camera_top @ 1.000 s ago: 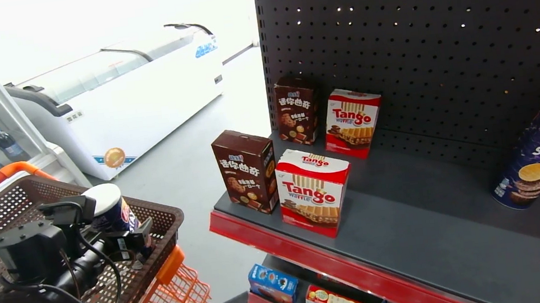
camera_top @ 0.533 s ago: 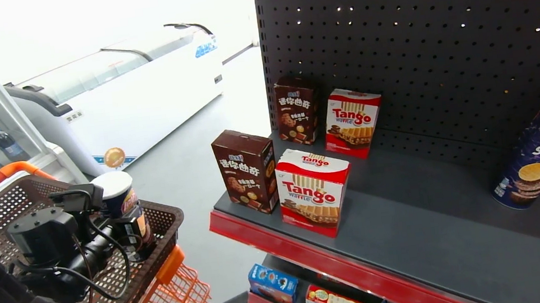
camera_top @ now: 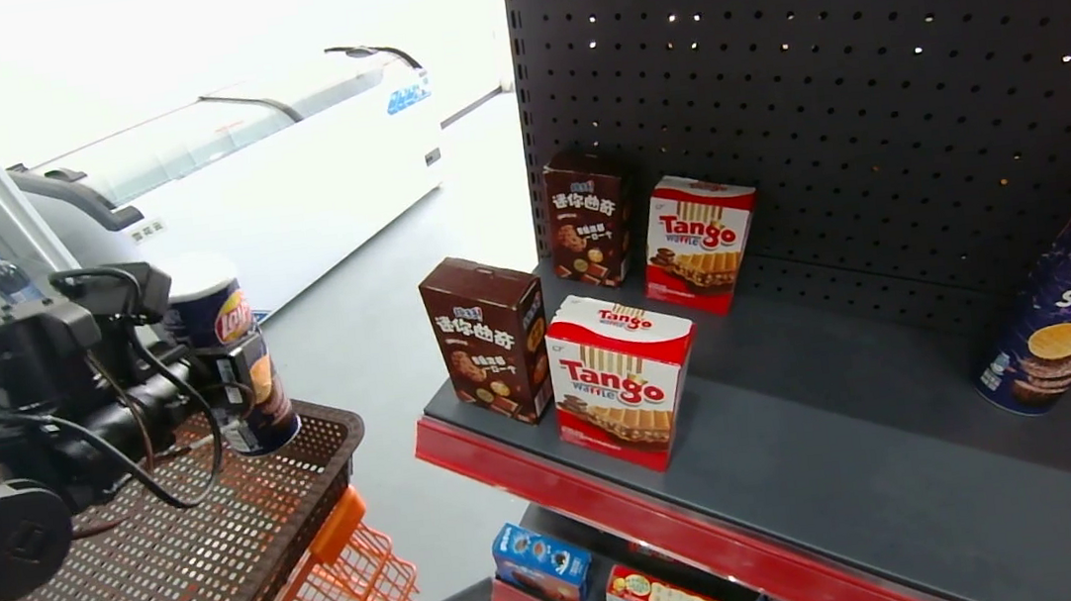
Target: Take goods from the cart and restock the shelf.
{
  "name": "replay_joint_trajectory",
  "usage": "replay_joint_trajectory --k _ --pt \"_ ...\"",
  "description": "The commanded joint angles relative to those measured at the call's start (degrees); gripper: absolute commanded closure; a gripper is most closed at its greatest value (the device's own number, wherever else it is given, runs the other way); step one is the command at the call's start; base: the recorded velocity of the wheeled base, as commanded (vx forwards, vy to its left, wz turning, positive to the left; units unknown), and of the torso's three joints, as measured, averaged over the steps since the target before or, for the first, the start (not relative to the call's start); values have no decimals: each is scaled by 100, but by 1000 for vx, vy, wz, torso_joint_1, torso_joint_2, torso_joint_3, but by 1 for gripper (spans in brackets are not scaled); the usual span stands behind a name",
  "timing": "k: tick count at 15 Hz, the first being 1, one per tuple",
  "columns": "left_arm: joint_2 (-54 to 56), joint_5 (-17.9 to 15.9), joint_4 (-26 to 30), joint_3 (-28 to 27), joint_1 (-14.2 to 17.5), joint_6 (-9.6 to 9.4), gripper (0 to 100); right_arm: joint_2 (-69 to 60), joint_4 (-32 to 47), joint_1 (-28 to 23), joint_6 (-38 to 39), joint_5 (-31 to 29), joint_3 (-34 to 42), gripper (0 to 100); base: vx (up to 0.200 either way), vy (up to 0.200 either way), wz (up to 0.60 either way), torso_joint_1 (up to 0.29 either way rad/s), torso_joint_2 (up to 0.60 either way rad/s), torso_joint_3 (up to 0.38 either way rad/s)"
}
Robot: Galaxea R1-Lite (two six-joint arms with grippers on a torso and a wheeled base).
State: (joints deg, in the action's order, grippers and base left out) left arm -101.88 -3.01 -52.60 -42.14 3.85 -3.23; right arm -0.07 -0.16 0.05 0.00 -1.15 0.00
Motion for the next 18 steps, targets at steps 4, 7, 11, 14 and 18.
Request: replay_joint_trajectory --k 4,7,11,14,18 --pt "1970 -305 813 66 -746 24 100 7 -2 4 0 0 0 0 0 0 0 0 0 0" --pt "2198 -314 813 233 -913 42 100 7 -2 4 0 0 0 0 0 0 0 0 0 0" --pt "2726 -1799 839 892 -1475 244 100 7 -2 4 0 0 0 0 0 0 0 0 0 0" --pt "2910 -1958 866 989 -1721 279 100 7 -2 4 0 0 0 0 0 0 0 0 0 0" --pt "2981 -1975 901 1129 -2082 279 100 7 -2 4 0 0 0 0 0 0 0 0 0 0"
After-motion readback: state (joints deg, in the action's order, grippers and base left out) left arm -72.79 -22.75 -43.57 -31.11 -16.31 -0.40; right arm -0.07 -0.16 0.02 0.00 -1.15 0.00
